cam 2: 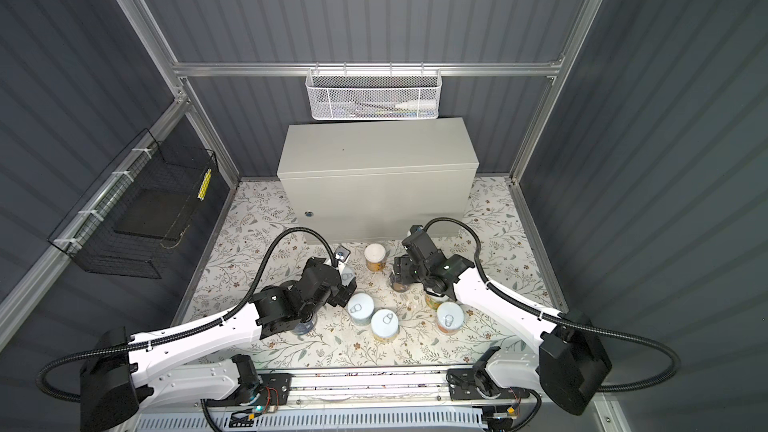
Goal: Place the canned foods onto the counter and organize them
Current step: 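Grasp the blue-labelled tin with the right gripper and lift it, then bring the tin toward the left gripper and grasp it with the left gripper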
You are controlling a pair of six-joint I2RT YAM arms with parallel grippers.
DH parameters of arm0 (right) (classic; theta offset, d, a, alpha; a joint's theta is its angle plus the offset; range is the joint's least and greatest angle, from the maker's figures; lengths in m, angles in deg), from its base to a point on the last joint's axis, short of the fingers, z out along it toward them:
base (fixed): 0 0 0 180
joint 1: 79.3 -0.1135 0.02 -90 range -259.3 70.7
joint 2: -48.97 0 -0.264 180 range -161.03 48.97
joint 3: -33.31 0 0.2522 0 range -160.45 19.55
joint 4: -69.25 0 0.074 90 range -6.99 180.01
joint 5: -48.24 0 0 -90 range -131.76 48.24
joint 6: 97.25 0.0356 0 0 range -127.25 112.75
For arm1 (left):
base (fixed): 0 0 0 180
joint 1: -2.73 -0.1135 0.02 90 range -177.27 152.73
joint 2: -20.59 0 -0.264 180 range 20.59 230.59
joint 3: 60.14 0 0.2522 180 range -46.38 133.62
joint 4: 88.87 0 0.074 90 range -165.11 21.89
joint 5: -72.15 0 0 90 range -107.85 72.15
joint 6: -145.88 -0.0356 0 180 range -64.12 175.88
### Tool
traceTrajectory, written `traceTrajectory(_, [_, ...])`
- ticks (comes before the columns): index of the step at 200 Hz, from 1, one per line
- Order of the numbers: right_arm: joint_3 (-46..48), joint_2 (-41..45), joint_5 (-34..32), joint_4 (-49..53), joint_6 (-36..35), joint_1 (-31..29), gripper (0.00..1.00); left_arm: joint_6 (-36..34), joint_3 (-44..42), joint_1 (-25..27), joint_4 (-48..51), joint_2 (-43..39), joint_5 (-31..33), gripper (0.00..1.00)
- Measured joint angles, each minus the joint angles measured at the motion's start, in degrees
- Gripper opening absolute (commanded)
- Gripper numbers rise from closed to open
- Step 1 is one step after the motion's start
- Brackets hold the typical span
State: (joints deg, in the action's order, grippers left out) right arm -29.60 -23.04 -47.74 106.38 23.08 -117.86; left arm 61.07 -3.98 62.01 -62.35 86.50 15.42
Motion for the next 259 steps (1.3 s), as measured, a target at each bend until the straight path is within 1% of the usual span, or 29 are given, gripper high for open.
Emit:
traceTrajectory(19, [0.0, 1.38, 1.01, -0.2, -0.59, 1.03, 0.61, -0.63, 0.0, 0.31, -0.11, -0.02, -1.68, 0.98])
traceTrajectory(49, [-0.02, 2.71, 4.44, -0.17, -0.81, 3.08, 0.6, -1.84, 0.0, 0.31, -2.12, 0.28, -6.64, 0.98])
traceTrajectory(85, [-0.02, 3.89, 7.82, 0.5, -1.01, 4.94, 0.6, -3.61, 0.0, 0.33, -6.27, 2.82, -14.29, 0.98])
traceTrajectory(118, [-0.04, 5.95, 11.02, 1.62, -2.12, 5.31, 0.6, -5.49, -0.02, 0.33, -10.91, 3.63, -21.16, 0.98])
traceTrajectory(185, [-0.26, 10.43, 17.03, 4.76, -4.0, 5.33, 0.6, -8.31, 2.84, 0.33, -15.52, 11.26, -32.89, 0.98])
traceTrajectory(210, [-0.28, 10.8, 19.32, 5.27, -4.26, 5.4, 0.59, -8.92, 3.78, 0.33, -17.66, 13.2, -35.71, 0.98])
traceTrajectory(238, [-0.28, 10.88, 21.94, 5.44, -4.2, 5.64, 0.59, -9.38, 3.85, 0.33, -19.91, 14.01, -37.53, 0.93])
traceTrajectory(259, [-0.26, 11.61, 24.44, 5.38, -3.52, 5.9, 0.59, -9.57, 3.85, 0.33, -21.33, 14.4, -38.16, 0.91])
